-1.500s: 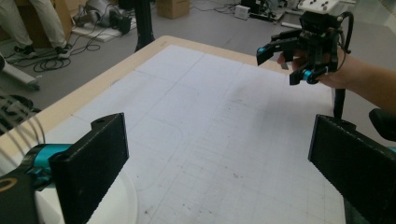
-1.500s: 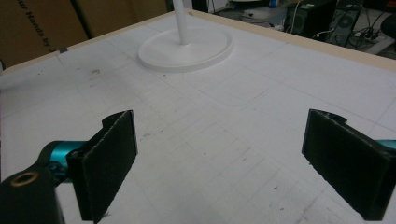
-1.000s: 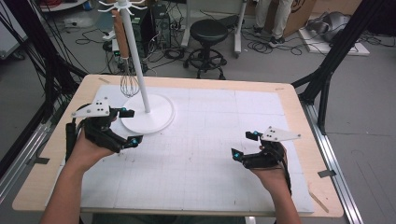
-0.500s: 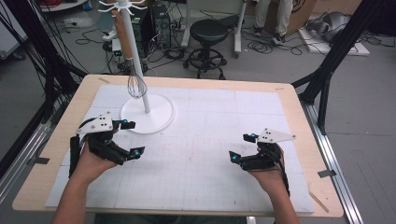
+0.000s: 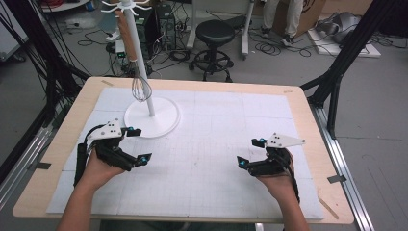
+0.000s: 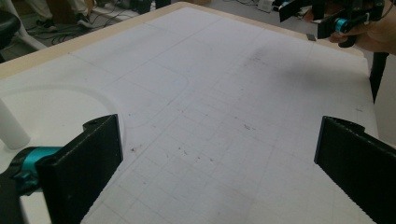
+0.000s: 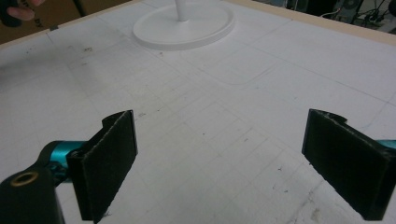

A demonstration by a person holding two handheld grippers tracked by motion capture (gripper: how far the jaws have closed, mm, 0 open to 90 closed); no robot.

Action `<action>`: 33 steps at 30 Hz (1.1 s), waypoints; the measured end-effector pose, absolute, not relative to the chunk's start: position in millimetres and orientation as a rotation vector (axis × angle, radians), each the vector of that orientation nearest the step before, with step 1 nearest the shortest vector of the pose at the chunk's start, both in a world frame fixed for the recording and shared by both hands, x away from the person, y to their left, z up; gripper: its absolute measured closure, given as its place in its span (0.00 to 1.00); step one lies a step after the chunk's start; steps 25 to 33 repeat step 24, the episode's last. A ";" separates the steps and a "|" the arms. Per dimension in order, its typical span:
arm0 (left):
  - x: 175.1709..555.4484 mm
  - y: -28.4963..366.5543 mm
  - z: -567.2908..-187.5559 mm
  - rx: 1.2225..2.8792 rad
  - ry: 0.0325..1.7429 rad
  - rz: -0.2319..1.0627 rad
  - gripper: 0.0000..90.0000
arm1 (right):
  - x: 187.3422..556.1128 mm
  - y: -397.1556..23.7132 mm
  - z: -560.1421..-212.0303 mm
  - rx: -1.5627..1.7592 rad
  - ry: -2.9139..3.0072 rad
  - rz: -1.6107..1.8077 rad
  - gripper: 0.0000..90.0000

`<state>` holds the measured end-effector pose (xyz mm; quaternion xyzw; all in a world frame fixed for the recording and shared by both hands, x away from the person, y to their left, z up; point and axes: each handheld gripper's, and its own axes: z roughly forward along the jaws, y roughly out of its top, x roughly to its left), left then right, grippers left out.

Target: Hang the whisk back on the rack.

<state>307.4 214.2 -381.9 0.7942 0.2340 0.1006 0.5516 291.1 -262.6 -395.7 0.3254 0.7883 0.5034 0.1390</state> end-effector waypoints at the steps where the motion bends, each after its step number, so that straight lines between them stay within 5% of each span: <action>1: 307.7 214.1 -383.2 1.878 0.553 0.237 0.02 | 290.9 -262.5 -395.7 0.935 2.275 1.456 0.10; 33: 310.0 214.9 -387.7 1.892 0.565 0.244 0.02 | 293.3 -261.1 -399.3 0.929 2.291 1.441 0.10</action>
